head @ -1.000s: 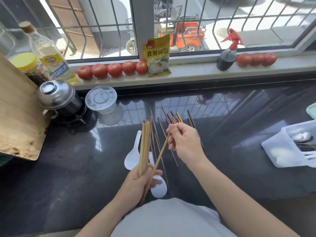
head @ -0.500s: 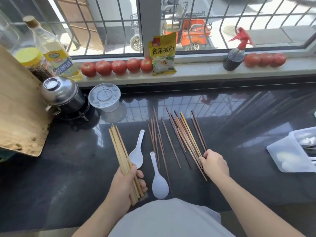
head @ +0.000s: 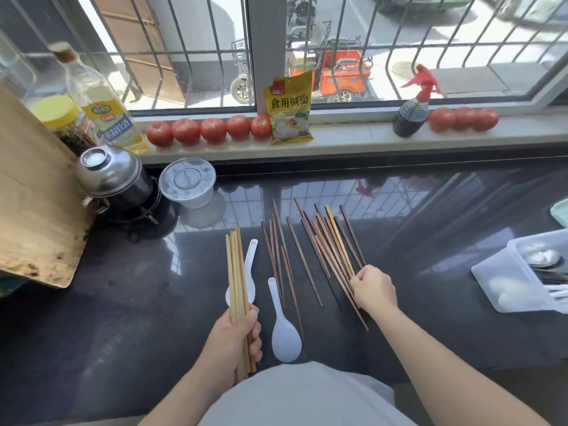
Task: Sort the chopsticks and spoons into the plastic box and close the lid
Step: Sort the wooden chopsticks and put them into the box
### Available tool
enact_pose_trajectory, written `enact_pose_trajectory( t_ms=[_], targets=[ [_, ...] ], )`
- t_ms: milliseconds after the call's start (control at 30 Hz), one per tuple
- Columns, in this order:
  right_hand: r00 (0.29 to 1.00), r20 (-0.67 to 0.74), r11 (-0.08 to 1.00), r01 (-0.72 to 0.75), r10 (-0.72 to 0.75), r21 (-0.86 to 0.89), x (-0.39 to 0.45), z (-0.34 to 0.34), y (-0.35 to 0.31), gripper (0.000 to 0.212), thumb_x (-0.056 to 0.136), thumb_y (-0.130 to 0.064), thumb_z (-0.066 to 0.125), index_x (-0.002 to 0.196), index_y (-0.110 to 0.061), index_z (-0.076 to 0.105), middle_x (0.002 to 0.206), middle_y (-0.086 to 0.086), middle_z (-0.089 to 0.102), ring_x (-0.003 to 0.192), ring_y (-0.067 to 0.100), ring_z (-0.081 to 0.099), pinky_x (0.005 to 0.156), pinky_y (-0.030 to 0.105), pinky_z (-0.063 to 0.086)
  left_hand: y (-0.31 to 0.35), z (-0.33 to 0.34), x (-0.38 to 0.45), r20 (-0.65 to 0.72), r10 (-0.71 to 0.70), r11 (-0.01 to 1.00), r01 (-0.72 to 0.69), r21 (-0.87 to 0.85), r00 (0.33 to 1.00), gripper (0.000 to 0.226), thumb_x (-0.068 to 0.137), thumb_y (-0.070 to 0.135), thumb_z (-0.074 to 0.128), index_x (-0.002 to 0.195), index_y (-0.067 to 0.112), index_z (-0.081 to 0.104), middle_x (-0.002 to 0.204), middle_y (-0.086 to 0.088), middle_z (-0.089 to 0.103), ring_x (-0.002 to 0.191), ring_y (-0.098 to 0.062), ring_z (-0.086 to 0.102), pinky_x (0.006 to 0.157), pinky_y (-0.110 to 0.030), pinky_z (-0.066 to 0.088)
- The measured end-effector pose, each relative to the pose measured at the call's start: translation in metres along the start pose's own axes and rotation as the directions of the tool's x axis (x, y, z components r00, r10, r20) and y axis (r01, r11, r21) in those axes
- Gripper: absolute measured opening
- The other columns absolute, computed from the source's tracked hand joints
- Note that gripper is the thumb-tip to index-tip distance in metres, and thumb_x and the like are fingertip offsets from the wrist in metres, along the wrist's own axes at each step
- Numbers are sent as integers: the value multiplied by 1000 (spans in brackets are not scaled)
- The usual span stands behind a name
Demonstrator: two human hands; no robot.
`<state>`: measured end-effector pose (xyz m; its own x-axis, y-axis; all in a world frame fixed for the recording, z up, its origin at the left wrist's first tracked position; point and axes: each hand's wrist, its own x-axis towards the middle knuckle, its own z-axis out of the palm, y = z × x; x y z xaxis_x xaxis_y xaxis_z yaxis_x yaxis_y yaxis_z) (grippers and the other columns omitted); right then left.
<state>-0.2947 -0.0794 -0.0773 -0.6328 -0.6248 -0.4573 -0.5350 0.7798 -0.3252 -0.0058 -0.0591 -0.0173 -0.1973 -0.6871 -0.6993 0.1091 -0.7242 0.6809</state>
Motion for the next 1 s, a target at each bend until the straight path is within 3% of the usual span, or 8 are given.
enact_pose_trajectory(
  t_ms=[200, 367, 600, 700, 800, 867, 933, 1000],
  targets=[
    [928, -372, 690, 263, 10, 674, -38, -63, -14, 12, 98, -23, 59, 87, -22, 64, 75, -2, 70, 73, 19, 67, 74, 37, 55, -2, -2, -1, -23, -7, 999, 8, 42, 1000, 15, 104, 17, 56, 98, 3, 53, 64, -5, 46, 47, -17, 39, 45, -29, 39],
    [897, -442, 407, 409, -13, 817, -57, -113, -39, 24, 103, -32, 56, 83, -21, 63, 59, -7, 52, 54, 13, 46, 55, 29, 43, 2, 3, -1, -3, 26, 991, -26, 132, 1000, 24, 105, 21, 53, 88, 4, 58, 72, -14, 58, 58, -25, 49, 52, -33, 44],
    [870, -101, 584, 405, -482, 703, -88, -66, -103, 26, 104, -30, 55, 87, -15, 66, 64, 2, 59, 56, 16, 52, 58, 37, 47, 8, 22, -5, 140, 103, 977, -127, 172, 985, 25, 107, 20, 48, 114, -2, 57, 104, -14, 78, 94, -33, 75, 93, -51, 58],
    [840, -72, 608, 445, -537, 658, -91, -46, -127, 24, 104, -34, 54, 87, -20, 65, 65, -3, 59, 57, 12, 55, 59, 35, 50, 7, 20, -12, 211, 81, 984, -112, 140, 974, 21, 108, 19, 48, 111, -2, 51, 89, -17, 71, 73, -35, 66, 70, -47, 57],
    [830, 107, 575, 281, -548, 768, -87, -35, -132, 15, 106, -27, 49, 108, -17, 61, 86, -1, 71, 63, 18, 65, 62, 33, 56, 0, 6, -13, 170, 107, 985, -127, 113, 980, 13, 107, 14, 48, 111, 2, 50, 73, -11, 52, 55, -25, 48, 52, -34, 45],
    [798, 245, 704, 286, -551, 650, -81, -16, -118, 20, 106, -28, 48, 123, -21, 54, 107, -1, 69, 77, 20, 71, 74, 39, 61, -4, -4, -11, 53, 128, 990, -131, 55, 990, 10, 107, 11, 46, 110, 4, 52, 70, -8, 45, 50, -20, 40, 46, -29, 38],
    [748, 349, 825, 532, -564, 193, -79, 13, -86, 24, 103, -31, 51, 125, -22, 57, 115, -2, 62, 92, 20, 67, 87, 42, 57, -7, -14, -8, -110, 119, 991, -125, -48, 987, 8, 107, 10, 45, 108, 7, 53, 66, -4, 44, 46, -16, 36, 43, -26, 34],
    [649, 487, 648, 735, -585, -200, -87, 43, -53, 30, 100, -31, 55, 128, -18, 57, 123, 4, 53, 104, 25, 57, 91, 40, 51, -7, -25, -5, -244, 92, 985, -124, -116, 965, 5, 107, 11, 47, 106, 9, 52, 64, -2, 43, 44, -13, 35, 41, -25, 34]
  ],
)
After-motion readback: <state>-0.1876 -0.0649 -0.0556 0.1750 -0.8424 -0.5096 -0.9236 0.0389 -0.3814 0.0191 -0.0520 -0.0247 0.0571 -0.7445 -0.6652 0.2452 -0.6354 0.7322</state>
